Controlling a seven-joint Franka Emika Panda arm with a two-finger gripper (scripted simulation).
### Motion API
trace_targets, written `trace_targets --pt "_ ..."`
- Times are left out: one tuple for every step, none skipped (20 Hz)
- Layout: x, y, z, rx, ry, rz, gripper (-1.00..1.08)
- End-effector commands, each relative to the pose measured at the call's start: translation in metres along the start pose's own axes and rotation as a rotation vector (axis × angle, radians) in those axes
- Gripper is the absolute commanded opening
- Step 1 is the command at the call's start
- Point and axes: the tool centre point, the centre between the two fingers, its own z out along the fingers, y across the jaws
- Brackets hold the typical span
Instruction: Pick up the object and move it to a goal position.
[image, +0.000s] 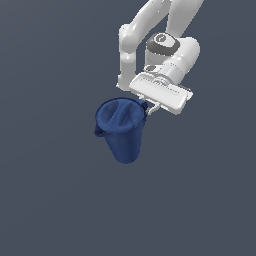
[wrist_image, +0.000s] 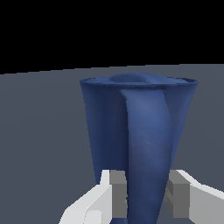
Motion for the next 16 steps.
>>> trace_targets --pt "0.033 -0.004 -0.004 -0.001 0.002 0.0 -1.0" --pt "0.045 -0.006 -0.005 -0.001 0.002 0.0 -1.0" --pt "0.058 -0.007 -0.007 -0.001 0.003 0.0 -1.0" --pt "0.069 -0.009 -0.008 -0.001 0.003 0.0 -1.0" --pt "0.081 -0.011 -0.009 -0.001 0.003 0.0 -1.0" --pt "0.092 -0.013 -0.011 -0.001 0.004 -0.001 -1.0" --pt "0.102 -0.015 -0.012 -0.001 0.004 -0.001 -1.0" --pt "0.112 -0.016 -0.013 -0.001 0.004 -0.001 -1.0" --pt "0.122 -0.018 -0.014 -0.001 0.004 -0.001 -1.0" --pt "0.131 -0.02 -0.015 -0.001 0.004 -0.001 -1.0" --pt "0.139 -0.022 -0.016 -0.001 0.004 -0.001 -1.0" --pt "0.147 -0.023 -0.017 -0.001 0.004 -0.001 -1.0" --pt "0.154 -0.025 -0.018 -0.001 0.004 -0.001 -1.0" --pt "0.16 -0.026 -0.018 -0.001 0.003 -0.001 -1.0" --pt "0.165 -0.027 -0.019 -0.001 0.003 -0.001 -1.0" --pt "0.169 -0.028 -0.019 0.0 0.002 -0.001 -1.0"
